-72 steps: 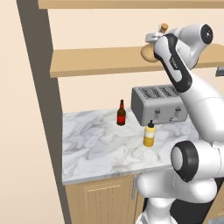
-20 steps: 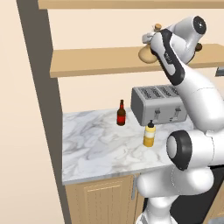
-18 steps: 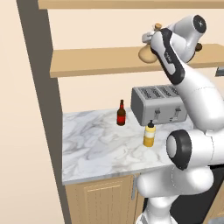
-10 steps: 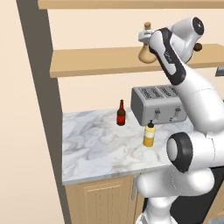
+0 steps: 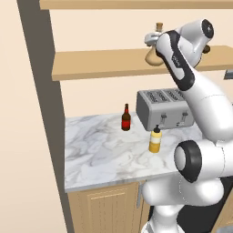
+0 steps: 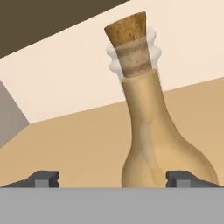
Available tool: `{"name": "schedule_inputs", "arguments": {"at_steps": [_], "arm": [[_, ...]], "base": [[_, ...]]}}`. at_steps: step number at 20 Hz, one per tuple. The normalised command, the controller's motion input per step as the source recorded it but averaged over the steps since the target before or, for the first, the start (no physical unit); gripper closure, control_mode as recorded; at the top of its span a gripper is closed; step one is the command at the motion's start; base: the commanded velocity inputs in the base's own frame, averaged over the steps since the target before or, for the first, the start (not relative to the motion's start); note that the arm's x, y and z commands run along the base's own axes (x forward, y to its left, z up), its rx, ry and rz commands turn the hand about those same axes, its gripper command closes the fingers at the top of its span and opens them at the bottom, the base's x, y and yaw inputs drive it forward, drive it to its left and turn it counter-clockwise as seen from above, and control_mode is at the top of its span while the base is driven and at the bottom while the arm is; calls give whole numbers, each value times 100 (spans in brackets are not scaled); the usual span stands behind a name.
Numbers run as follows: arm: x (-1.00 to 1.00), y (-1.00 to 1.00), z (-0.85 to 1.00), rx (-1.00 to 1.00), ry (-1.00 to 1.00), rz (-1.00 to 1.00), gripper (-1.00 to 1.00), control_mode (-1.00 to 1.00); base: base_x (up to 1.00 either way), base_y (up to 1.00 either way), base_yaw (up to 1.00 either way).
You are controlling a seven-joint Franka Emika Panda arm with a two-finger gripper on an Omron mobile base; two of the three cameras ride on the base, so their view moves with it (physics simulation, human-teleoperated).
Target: Pick the oil and vinegar bottle and mustard from the counter and place them in the cabinet.
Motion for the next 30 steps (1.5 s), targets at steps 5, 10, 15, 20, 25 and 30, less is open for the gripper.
{"name": "schedule_inputs", "arguments": {"at_steps": [5,10,15,20,25,30], "arm": [[-86,0,0,-15,-6,9,-100,-100],[-99,0,0,-21,-9,13,-100,-100],[-92,0,0,-15,-4,16,-100,-100],[-71,0,-4,-12,0,19,-100,-100],[-52,0,-31,-15,4,18,-100,-100],[-45,0,-50,-19,8,17,-100,-100]], "base": [[0,0,0],[0,0,0],[0,0,0],[0,0,0],[0,0,0],[0,0,0]]}}
